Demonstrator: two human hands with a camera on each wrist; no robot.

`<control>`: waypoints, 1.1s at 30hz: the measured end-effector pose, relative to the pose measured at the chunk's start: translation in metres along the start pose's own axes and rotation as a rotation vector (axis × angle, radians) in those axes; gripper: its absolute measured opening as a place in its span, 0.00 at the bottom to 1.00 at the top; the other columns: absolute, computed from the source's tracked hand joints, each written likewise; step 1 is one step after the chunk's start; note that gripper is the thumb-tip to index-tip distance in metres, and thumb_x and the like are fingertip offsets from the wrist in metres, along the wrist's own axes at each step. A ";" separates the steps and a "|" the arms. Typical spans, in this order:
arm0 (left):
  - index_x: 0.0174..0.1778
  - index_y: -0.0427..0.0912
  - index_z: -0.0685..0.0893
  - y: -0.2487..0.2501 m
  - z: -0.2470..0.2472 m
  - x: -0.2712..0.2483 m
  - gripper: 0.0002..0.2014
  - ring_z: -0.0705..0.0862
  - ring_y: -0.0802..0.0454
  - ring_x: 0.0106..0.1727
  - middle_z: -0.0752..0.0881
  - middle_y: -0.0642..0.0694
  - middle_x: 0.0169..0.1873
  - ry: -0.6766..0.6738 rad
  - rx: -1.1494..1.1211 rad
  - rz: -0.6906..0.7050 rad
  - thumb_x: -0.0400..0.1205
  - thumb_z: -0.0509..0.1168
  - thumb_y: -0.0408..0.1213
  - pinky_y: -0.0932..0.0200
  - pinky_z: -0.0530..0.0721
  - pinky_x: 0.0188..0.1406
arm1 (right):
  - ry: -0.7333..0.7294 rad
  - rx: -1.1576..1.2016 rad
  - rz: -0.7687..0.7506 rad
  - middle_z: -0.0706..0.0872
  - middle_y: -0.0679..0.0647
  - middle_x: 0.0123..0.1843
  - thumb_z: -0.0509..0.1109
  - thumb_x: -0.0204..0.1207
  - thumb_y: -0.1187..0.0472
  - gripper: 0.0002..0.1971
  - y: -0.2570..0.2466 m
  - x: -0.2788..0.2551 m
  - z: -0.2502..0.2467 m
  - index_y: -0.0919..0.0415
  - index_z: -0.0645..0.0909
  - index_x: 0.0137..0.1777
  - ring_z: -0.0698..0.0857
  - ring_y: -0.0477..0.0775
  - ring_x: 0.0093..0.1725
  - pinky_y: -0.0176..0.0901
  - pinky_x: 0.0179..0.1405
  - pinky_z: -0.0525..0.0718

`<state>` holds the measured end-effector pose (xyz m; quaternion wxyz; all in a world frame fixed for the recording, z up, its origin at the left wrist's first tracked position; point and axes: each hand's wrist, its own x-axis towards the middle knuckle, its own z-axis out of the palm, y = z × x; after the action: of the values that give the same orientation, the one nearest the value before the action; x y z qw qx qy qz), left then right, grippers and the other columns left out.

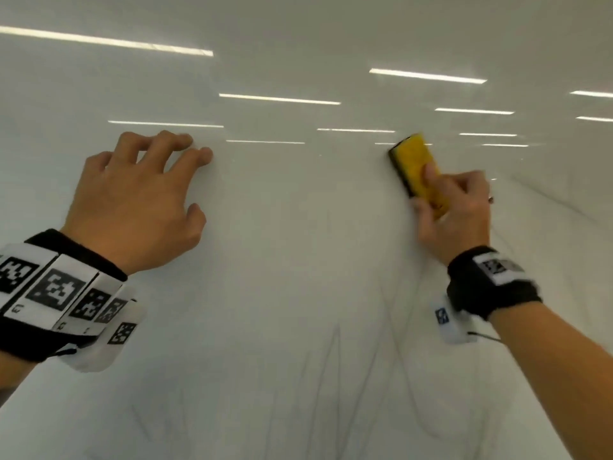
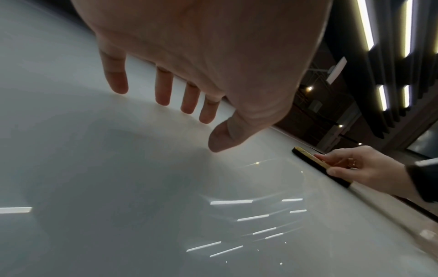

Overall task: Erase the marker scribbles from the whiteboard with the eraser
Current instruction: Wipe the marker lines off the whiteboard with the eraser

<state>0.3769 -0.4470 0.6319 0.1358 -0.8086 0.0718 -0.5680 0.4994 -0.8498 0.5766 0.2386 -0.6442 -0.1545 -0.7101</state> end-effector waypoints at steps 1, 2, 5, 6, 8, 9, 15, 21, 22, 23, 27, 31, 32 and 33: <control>0.77 0.50 0.72 0.002 0.000 0.000 0.33 0.68 0.33 0.73 0.72 0.46 0.76 -0.002 -0.006 -0.016 0.73 0.69 0.46 0.26 0.75 0.60 | 0.029 0.017 0.135 0.78 0.69 0.58 0.77 0.76 0.58 0.24 0.013 0.016 -0.004 0.57 0.84 0.72 0.81 0.68 0.52 0.44 0.59 0.79; 0.76 0.50 0.73 0.006 -0.001 0.001 0.33 0.68 0.33 0.74 0.72 0.46 0.76 -0.008 -0.011 -0.037 0.72 0.71 0.45 0.26 0.74 0.61 | 0.045 0.046 0.250 0.77 0.69 0.60 0.77 0.76 0.57 0.24 0.019 0.023 -0.005 0.57 0.83 0.73 0.81 0.67 0.55 0.32 0.59 0.73; 0.71 0.45 0.75 0.026 -0.005 0.009 0.30 0.68 0.32 0.73 0.73 0.43 0.70 0.026 -0.026 -0.126 0.72 0.72 0.41 0.26 0.73 0.61 | 0.082 0.062 0.229 0.77 0.69 0.57 0.78 0.75 0.61 0.24 -0.011 -0.003 0.003 0.58 0.84 0.72 0.80 0.65 0.52 0.30 0.56 0.69; 0.69 0.43 0.76 0.036 -0.007 0.014 0.28 0.68 0.32 0.73 0.73 0.43 0.69 0.048 -0.040 -0.145 0.72 0.71 0.39 0.27 0.73 0.62 | 0.054 0.091 0.145 0.77 0.68 0.54 0.78 0.73 0.62 0.24 -0.030 -0.030 0.008 0.58 0.84 0.71 0.79 0.64 0.50 0.40 0.55 0.73; 0.69 0.42 0.76 0.063 -0.010 0.027 0.26 0.67 0.33 0.74 0.72 0.43 0.69 0.076 -0.090 -0.131 0.74 0.69 0.36 0.29 0.72 0.63 | -0.101 0.154 -0.090 0.78 0.65 0.52 0.77 0.72 0.64 0.25 -0.071 -0.101 0.010 0.57 0.85 0.71 0.77 0.63 0.46 0.54 0.46 0.79; 0.70 0.43 0.76 0.074 -0.013 0.036 0.26 0.67 0.34 0.74 0.72 0.43 0.70 0.082 -0.117 -0.106 0.74 0.68 0.35 0.30 0.72 0.64 | -0.187 0.170 -0.224 0.78 0.64 0.53 0.77 0.72 0.65 0.24 -0.090 -0.136 0.007 0.58 0.85 0.70 0.76 0.63 0.45 0.57 0.43 0.79; 0.74 0.48 0.74 0.135 -0.021 0.074 0.29 0.67 0.36 0.76 0.71 0.46 0.73 0.041 -0.116 0.068 0.75 0.66 0.34 0.34 0.75 0.61 | -0.306 0.152 -0.443 0.81 0.65 0.51 0.79 0.72 0.64 0.28 -0.030 -0.110 -0.008 0.54 0.79 0.73 0.78 0.64 0.42 0.53 0.39 0.79; 0.75 0.49 0.75 0.153 -0.007 0.082 0.30 0.68 0.37 0.77 0.72 0.47 0.74 -0.031 -0.049 0.115 0.74 0.66 0.34 0.34 0.75 0.63 | 0.052 0.086 0.344 0.75 0.69 0.62 0.77 0.77 0.58 0.24 0.100 0.027 -0.034 0.59 0.83 0.73 0.79 0.67 0.58 0.27 0.55 0.67; 0.75 0.50 0.75 0.157 -0.005 0.084 0.30 0.68 0.37 0.77 0.72 0.48 0.75 -0.036 -0.041 0.114 0.74 0.66 0.34 0.34 0.74 0.64 | 0.062 0.084 0.350 0.75 0.69 0.62 0.77 0.77 0.59 0.24 0.093 0.021 -0.032 0.59 0.83 0.73 0.79 0.66 0.57 0.25 0.54 0.65; 0.75 0.50 0.75 0.162 -0.003 0.087 0.31 0.68 0.38 0.77 0.72 0.48 0.74 -0.034 -0.034 0.117 0.73 0.66 0.33 0.35 0.74 0.65 | 0.070 0.075 0.297 0.75 0.69 0.59 0.78 0.76 0.60 0.24 0.080 0.006 -0.028 0.60 0.84 0.72 0.78 0.66 0.55 0.29 0.54 0.66; 0.76 0.51 0.74 0.190 0.003 0.102 0.32 0.68 0.39 0.77 0.73 0.48 0.75 -0.001 -0.038 0.127 0.73 0.65 0.32 0.35 0.70 0.69 | -0.121 0.158 -0.140 0.79 0.66 0.49 0.78 0.72 0.65 0.24 0.005 -0.104 -0.015 0.61 0.86 0.70 0.76 0.63 0.43 0.54 0.42 0.76; 0.77 0.56 0.71 0.206 0.010 0.109 0.34 0.66 0.38 0.77 0.71 0.50 0.75 -0.018 -0.039 0.099 0.72 0.64 0.34 0.34 0.70 0.68 | -0.324 0.210 -0.411 0.83 0.66 0.51 0.77 0.76 0.64 0.20 0.014 -0.130 -0.031 0.60 0.87 0.69 0.77 0.64 0.41 0.57 0.37 0.80; 0.77 0.56 0.71 0.205 0.011 0.109 0.33 0.66 0.38 0.77 0.71 0.50 0.74 -0.007 -0.022 0.098 0.73 0.64 0.35 0.34 0.71 0.67 | -0.313 0.204 -0.400 0.81 0.66 0.51 0.77 0.76 0.63 0.21 0.031 -0.112 -0.031 0.59 0.85 0.70 0.78 0.65 0.41 0.57 0.36 0.80; 0.77 0.57 0.72 0.204 0.012 0.110 0.33 0.67 0.38 0.76 0.71 0.51 0.74 0.003 -0.008 0.107 0.73 0.64 0.36 0.34 0.72 0.66 | -0.258 0.178 -0.360 0.80 0.67 0.52 0.76 0.76 0.63 0.22 0.052 -0.090 -0.030 0.59 0.84 0.71 0.78 0.66 0.41 0.58 0.37 0.81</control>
<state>0.4338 -0.6691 0.6655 0.1628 -0.8031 0.1177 -0.5609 0.5071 -0.8971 0.4790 0.1423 -0.6681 -0.3578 -0.6367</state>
